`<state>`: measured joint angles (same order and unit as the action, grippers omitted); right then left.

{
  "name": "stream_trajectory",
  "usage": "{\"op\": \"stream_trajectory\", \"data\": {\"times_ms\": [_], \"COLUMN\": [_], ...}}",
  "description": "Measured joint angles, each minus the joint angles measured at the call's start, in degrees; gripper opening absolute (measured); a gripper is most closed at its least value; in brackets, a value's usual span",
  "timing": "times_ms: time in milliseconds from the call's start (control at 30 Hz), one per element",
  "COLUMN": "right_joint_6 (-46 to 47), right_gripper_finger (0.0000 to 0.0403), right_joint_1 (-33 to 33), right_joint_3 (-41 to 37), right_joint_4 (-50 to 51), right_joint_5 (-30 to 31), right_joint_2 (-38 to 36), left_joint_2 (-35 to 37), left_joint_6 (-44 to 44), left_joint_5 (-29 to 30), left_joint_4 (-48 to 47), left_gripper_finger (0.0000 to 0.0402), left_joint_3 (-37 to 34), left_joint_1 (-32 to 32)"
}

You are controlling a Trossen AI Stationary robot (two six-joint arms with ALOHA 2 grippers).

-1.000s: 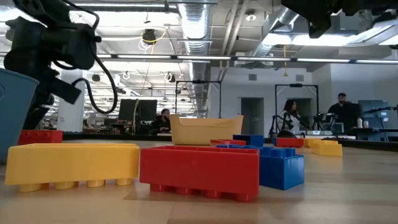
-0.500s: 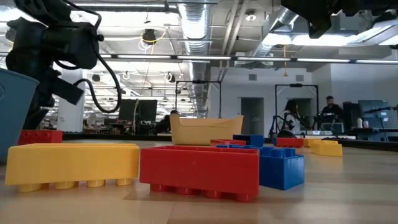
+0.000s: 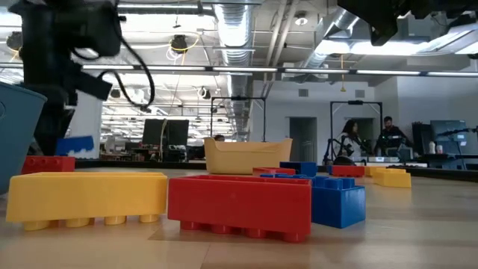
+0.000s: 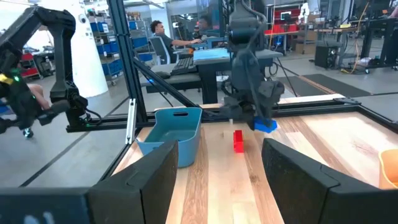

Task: Sort & place blocks by color
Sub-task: Put the blue game piece into the blue bin

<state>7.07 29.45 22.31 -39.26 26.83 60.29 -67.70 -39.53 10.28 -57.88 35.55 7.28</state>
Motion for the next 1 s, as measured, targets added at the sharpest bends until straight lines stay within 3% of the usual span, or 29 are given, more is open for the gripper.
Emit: {"op": "stream_trajectory", "data": {"times_ms": [200,433,567,800,900,1000], "right_joint_6": [0.00,0.04,0.13,0.40,1.53,3.26], "right_gripper_finger": [0.0253,0.0253,0.0253,0.0253,0.0253,0.0253], "right_joint_1": [0.00,0.00,0.00,0.22,0.22,0.05], "right_joint_3": [0.00,0.00,0.02,0.02,0.02,0.02], "right_joint_4": [-0.18,-0.55,-1.39,-3.38,-3.40,-3.74], "right_joint_5": [0.00,0.00,0.00,0.00,0.00,0.00], "right_joint_2": [0.00,0.00,0.00,0.00,0.00,0.00], "left_joint_2": [4.62,5.25,1.77,-7.59,-12.41,-16.47], "left_joint_6": [-0.60,0.17,-1.97,-15.87,-20.70,-24.52], "left_joint_5": [-0.85,-1.03,-1.33,-11.56,-12.33,-14.14], "left_joint_4": [-0.58,9.47,9.13,9.23,10.60,12.07], "left_gripper_finger": [0.0102,0.0102,0.0102,0.0102,0.0103,0.0152], "left_joint_3": [6.65,16.99,20.05,20.23,20.23,20.23], "left_joint_1": [5.73,17.65,25.35,35.89,38.82,40.01]}}
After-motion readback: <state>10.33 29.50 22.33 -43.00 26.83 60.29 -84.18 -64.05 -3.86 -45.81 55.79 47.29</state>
